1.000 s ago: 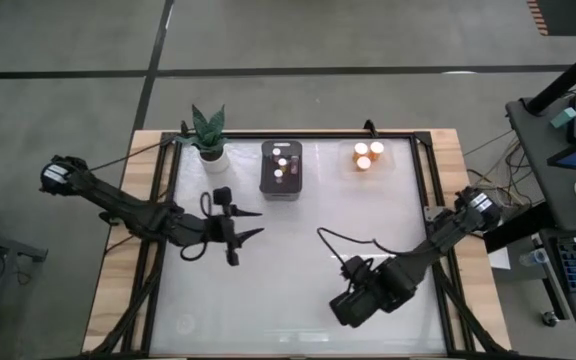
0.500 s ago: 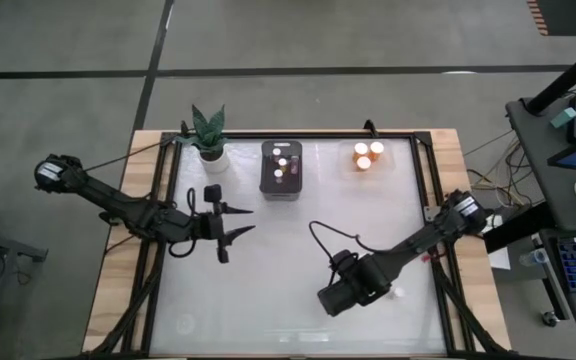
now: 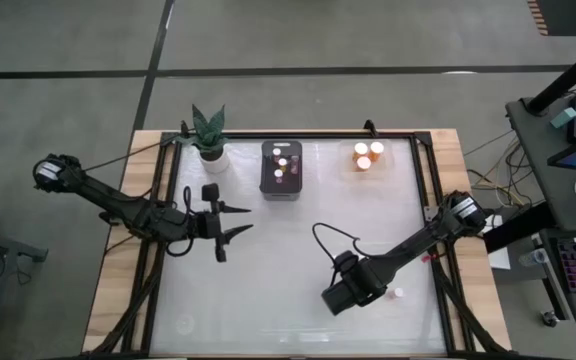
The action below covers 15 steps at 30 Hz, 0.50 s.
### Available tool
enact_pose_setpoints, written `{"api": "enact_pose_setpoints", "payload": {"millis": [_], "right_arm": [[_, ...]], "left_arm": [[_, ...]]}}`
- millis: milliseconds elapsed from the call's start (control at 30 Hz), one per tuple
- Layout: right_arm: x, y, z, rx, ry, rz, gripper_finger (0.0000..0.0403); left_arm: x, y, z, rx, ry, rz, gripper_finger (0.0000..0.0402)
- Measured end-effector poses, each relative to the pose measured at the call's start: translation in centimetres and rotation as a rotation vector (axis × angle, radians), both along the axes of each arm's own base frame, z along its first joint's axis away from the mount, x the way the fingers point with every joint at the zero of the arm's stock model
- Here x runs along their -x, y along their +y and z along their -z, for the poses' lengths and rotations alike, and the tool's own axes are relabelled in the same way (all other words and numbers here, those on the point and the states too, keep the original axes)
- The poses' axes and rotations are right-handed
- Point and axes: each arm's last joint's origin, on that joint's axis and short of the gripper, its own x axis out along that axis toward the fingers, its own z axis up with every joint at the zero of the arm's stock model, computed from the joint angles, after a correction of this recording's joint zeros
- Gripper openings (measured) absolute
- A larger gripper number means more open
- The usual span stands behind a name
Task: Pick and place medicine bottles into bin by pill shape (circle, oval)
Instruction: Put the small pink pill bottle into the black bin
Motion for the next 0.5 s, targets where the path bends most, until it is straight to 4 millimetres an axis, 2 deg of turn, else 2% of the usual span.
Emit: {"api": "enact_pose_setpoints", "payload": {"millis": [500], "right_arm": [[-0.1, 0.2, 3.4, -0.069, -0.055, -0.001, 0.0219]], "left_arm": [[0.0, 0.0, 0.4, -0.004, 0.010, 0.001, 0.0153]]}}
